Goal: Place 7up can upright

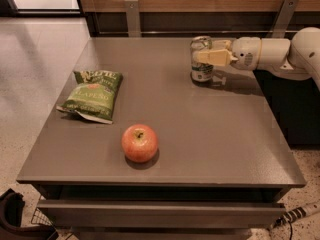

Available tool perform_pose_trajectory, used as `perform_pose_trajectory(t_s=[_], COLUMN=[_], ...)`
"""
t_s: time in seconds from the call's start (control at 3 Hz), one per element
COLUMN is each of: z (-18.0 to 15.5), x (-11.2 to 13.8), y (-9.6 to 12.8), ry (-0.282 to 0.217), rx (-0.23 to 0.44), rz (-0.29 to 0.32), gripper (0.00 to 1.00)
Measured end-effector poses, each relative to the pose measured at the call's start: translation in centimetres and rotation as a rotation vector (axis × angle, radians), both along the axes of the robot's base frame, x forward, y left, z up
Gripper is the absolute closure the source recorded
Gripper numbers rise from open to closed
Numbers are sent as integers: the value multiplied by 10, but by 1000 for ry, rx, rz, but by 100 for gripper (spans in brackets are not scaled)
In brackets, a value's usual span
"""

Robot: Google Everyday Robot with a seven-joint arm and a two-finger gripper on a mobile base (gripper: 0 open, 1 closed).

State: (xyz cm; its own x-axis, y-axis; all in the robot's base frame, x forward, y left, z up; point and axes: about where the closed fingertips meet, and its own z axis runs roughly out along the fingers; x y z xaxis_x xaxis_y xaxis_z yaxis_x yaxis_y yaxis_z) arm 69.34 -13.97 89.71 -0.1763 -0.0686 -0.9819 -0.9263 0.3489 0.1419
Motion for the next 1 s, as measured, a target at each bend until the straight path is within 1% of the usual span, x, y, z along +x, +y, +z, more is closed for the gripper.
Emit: perform_pose_trajectory(t_s=[0.33, 0.67, 1.0], z=[-12, -20, -18], x=[-2, -4, -4], y=[-11, -17, -16], ry=[-21, -60, -60], rx=[36, 42, 43], rz=[-26, -38, -36], gripper=[100, 100, 80])
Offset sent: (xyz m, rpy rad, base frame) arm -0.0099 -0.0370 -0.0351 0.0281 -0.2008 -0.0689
